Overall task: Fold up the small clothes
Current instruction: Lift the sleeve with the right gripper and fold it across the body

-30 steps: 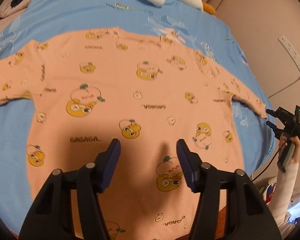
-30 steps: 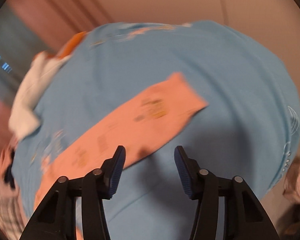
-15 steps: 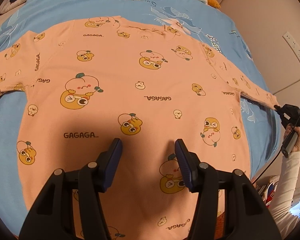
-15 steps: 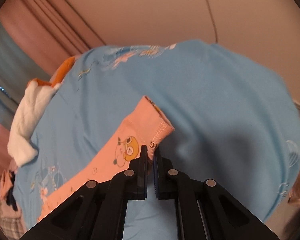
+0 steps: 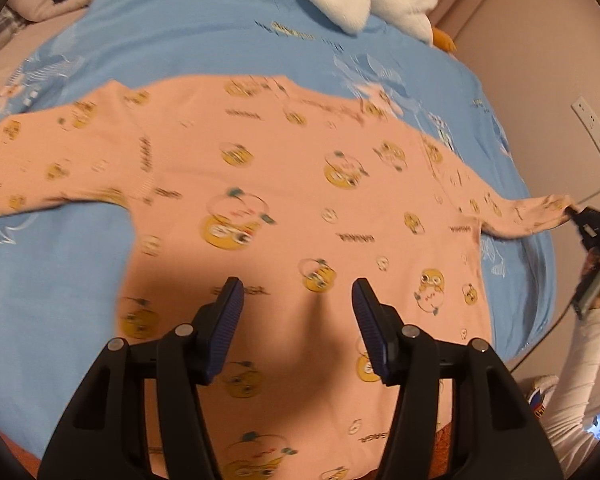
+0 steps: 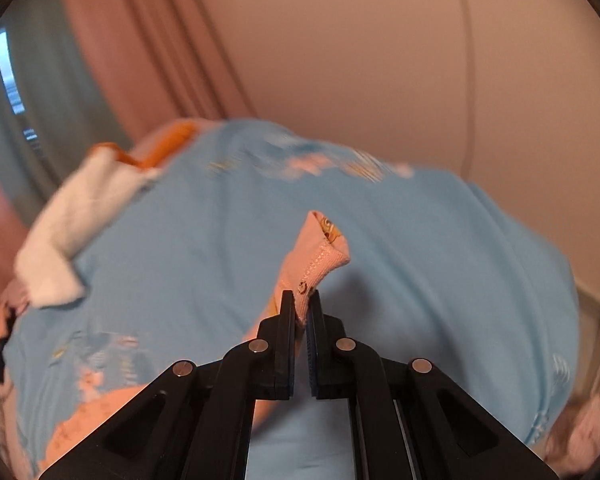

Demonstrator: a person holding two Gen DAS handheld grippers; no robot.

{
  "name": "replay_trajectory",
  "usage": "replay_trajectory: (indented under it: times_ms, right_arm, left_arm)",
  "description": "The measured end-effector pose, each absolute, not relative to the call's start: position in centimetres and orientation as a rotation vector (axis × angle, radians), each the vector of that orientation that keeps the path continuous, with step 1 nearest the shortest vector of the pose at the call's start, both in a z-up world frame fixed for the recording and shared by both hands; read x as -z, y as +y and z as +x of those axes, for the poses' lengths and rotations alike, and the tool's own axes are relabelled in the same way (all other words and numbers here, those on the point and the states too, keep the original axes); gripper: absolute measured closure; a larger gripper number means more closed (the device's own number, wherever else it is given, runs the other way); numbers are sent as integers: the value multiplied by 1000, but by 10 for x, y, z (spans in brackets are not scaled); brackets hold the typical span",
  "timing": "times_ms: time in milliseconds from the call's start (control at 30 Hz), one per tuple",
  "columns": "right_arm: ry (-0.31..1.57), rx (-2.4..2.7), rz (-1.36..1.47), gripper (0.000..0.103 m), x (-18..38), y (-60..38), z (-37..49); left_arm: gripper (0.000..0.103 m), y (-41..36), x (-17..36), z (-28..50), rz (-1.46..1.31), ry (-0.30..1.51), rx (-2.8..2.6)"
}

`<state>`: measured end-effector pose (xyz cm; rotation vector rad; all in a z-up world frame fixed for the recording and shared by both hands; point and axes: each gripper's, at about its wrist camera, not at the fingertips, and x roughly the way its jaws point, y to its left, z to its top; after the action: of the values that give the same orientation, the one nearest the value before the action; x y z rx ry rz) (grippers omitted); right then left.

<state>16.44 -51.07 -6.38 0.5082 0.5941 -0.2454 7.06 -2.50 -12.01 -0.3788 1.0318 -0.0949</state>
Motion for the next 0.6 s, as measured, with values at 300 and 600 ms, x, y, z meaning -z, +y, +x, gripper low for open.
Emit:
replay_trajectory:
  times_ms: [300, 600]
  right_arm:
    - [480, -140, 308, 97, -21, -374, 175]
    - [572, -409, 173, 97, -5, -247, 186]
  left_arm:
    - [44, 5, 105, 52, -384, 965, 41]
    - [44, 24, 98, 35, -409, 924, 19]
